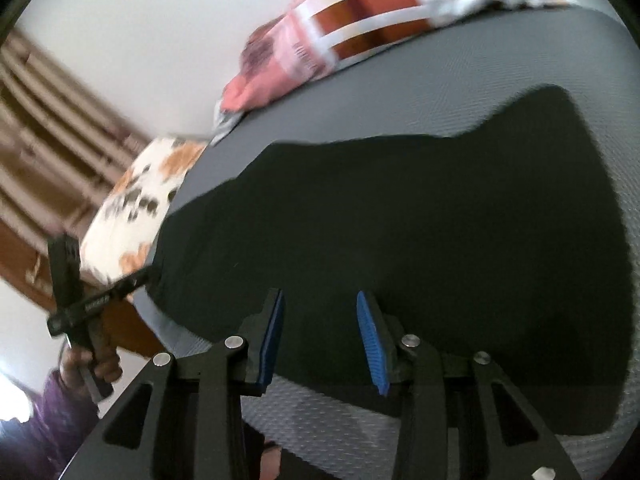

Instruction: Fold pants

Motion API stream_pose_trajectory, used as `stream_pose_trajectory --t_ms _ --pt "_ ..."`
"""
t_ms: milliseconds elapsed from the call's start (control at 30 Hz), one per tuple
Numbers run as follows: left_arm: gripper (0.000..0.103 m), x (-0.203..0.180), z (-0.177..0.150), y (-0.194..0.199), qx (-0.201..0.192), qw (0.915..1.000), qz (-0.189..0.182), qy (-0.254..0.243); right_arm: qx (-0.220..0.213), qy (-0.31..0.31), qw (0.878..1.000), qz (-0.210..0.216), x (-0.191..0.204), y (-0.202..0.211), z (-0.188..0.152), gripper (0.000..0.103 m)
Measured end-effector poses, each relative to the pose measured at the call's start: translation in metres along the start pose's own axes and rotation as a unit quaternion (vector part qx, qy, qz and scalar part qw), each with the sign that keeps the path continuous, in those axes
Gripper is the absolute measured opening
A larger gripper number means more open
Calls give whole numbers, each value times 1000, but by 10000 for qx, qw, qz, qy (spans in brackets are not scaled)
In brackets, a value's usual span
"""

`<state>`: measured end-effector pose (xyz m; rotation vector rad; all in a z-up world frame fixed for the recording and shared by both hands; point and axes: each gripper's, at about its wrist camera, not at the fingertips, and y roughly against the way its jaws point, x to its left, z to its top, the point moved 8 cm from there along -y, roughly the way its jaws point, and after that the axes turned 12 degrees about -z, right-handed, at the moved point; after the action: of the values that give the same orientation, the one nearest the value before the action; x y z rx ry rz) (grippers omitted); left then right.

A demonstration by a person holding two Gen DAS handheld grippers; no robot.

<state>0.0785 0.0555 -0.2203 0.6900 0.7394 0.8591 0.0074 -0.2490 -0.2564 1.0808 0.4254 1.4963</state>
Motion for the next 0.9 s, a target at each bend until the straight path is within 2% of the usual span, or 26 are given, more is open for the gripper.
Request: stream_pose_trajectory --t_ms 133,233,333,533,667,867,900 --pt "59 -5 0 2 -25 10000 -45 -80 -130 868 9961 -26 48 1 -2 37" --pt "60 -6 1 3 -33 9999 -94 -72 -135 1578 9872 -203 79 -6 -7 37" --pt "60 -6 1 3 -37 9999 -135 -49 -71 2012 9790 -306 98 -17 -16 37" --pt "61 -8 1 -1 40 9997 -239 -1 126 2565 9641 -679 105 -39 -24 36" --pt "61 -9 0 -3 82 9996 -281 32 175 2701 9595 -778 101 -45 -25 36" --pt "62 -8 -2 -6 136 9993 -331 118 194 3012 9469 -1111 105 -48 -24 18" --pt "62 -8 -2 -6 130 9993 -325 125 217 2975 9485 -1065 107 -47 -24 9"
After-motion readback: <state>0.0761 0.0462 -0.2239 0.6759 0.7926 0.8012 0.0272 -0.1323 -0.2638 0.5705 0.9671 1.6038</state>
